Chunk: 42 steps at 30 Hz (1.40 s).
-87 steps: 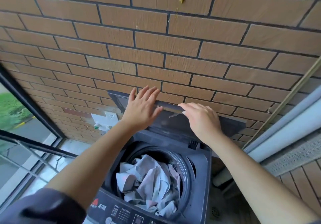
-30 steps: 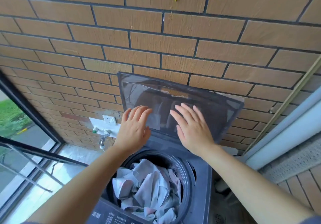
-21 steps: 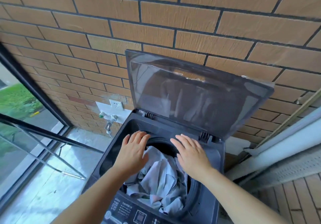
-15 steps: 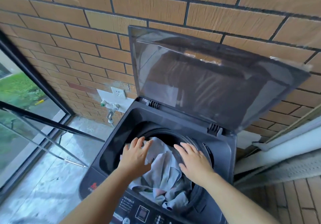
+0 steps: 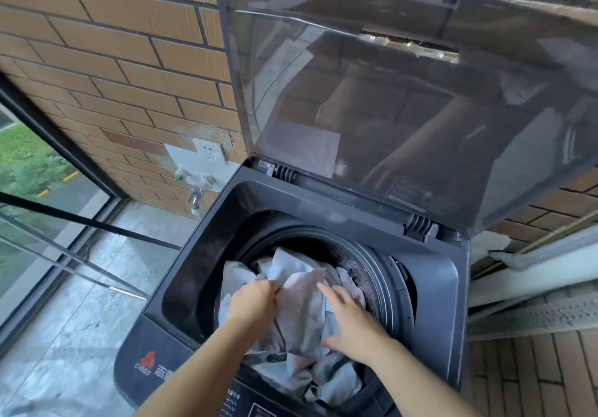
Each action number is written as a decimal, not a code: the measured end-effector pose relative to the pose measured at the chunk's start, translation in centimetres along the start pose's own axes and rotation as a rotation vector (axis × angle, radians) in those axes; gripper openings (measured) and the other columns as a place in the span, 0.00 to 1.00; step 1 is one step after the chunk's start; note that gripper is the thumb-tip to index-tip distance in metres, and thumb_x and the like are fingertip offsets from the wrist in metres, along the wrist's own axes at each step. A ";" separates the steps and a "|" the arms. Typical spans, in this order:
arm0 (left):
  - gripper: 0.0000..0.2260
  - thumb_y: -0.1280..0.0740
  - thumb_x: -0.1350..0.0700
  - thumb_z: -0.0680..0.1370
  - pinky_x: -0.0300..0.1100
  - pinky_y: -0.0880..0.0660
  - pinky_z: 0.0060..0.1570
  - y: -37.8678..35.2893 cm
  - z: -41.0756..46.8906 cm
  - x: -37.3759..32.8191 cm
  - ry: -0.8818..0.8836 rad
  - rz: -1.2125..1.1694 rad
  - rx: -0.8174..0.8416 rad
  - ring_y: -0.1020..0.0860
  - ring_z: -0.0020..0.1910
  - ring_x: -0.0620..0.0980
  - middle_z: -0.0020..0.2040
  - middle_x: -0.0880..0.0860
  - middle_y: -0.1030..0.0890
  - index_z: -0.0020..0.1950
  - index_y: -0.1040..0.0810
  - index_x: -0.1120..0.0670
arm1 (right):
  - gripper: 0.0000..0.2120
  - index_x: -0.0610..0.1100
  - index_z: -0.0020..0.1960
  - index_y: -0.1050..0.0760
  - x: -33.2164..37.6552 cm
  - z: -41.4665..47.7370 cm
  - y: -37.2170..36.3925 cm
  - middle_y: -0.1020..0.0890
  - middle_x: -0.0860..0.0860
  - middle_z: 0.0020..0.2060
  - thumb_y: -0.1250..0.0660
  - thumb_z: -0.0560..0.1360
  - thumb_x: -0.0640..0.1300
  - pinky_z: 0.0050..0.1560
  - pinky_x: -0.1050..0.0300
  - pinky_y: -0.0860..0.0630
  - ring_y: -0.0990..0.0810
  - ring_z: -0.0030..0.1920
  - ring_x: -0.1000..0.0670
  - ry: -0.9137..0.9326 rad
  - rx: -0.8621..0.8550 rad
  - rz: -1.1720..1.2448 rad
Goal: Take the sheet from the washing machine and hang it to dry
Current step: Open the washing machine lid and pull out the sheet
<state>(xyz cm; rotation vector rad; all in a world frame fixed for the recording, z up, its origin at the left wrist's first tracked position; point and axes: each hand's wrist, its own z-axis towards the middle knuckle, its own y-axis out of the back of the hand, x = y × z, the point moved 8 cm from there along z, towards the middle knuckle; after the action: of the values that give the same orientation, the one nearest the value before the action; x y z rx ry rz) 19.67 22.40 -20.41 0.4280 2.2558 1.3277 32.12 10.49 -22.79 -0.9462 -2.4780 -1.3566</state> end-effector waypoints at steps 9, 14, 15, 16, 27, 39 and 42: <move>0.14 0.44 0.71 0.73 0.35 0.30 0.27 4.8 0.9 -2.2 0.152 -1.307 0.058 0.24 0.29 0.48 0.29 0.53 0.22 0.37 0.22 0.60 | 0.41 0.61 0.70 0.42 5.6 0.8 4.2 0.32 0.65 0.62 0.24 0.63 0.51 0.58 0.79 0.38 0.35 0.62 0.69 0.138 -0.150 0.501; 0.10 0.44 0.70 0.74 0.43 0.26 0.36 4.0 0.1 -2.6 0.148 -1.460 0.083 0.23 0.36 0.55 0.37 0.61 0.21 0.47 0.23 0.65 | 0.15 0.54 0.46 0.26 3.7 0.5 5.2 0.19 0.56 0.40 0.32 0.69 0.34 0.39 0.71 0.28 0.21 0.44 0.56 -0.013 -0.355 0.831; 0.10 0.43 0.69 0.74 0.44 0.26 0.38 4.1 0.0 -2.4 0.130 -1.460 0.067 0.24 0.38 0.55 0.38 0.60 0.21 0.48 0.23 0.65 | 0.13 0.51 0.41 0.26 3.1 0.3 5.3 0.21 0.55 0.36 0.33 0.69 0.33 0.35 0.71 0.30 0.23 0.38 0.56 -0.038 -0.376 0.848; 0.08 0.41 0.68 0.74 0.44 0.26 0.38 4.7 0.0 -2.1 0.099 -1.439 0.040 0.24 0.39 0.54 0.39 0.58 0.20 0.48 0.24 0.62 | 0.12 0.49 0.39 0.27 2.9 0.1 5.8 0.22 0.54 0.33 0.34 0.70 0.32 0.33 0.70 0.31 0.25 0.35 0.56 -0.063 -0.395 0.848; 0.23 0.26 0.60 0.72 0.44 0.24 0.57 6.9 -3.5 -5.5 -0.323 -1.196 0.277 0.21 0.58 0.50 0.58 0.53 0.20 0.65 0.27 0.54 | 0.14 0.47 0.48 0.21 6.0 -2.3 10.3 0.16 0.45 0.42 0.35 0.72 0.29 0.49 0.51 0.20 0.16 0.44 0.47 -0.012 -0.337 1.305; 0.14 0.31 0.70 0.72 0.47 0.21 0.48 13.1 -4.3 -7.0 -0.203 -1.502 0.081 0.18 0.50 0.55 0.51 0.59 0.17 0.55 0.22 0.60 | 0.27 0.53 0.62 0.35 4.9 -6.7 8.2 0.27 0.63 0.49 0.27 0.71 0.36 0.42 0.79 0.31 0.28 0.47 0.67 0.023 -0.006 0.738; 0.15 0.31 0.69 0.72 0.51 0.22 0.55 14.4 -5.4 -8.6 -0.235 -1.572 0.163 0.20 0.54 0.58 0.55 0.62 0.19 0.58 0.23 0.59 | 0.17 0.53 0.42 0.33 6.0 -6.3 9.6 0.29 0.59 0.38 0.33 0.74 0.32 0.33 0.81 0.33 0.26 0.42 0.57 -0.028 -0.241 0.653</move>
<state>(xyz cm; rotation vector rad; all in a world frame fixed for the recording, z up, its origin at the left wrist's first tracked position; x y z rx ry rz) 24.18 21.18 -3.48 -0.9412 1.6223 0.2122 32.26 11.86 -9.90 -1.6418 -1.7750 -1.4025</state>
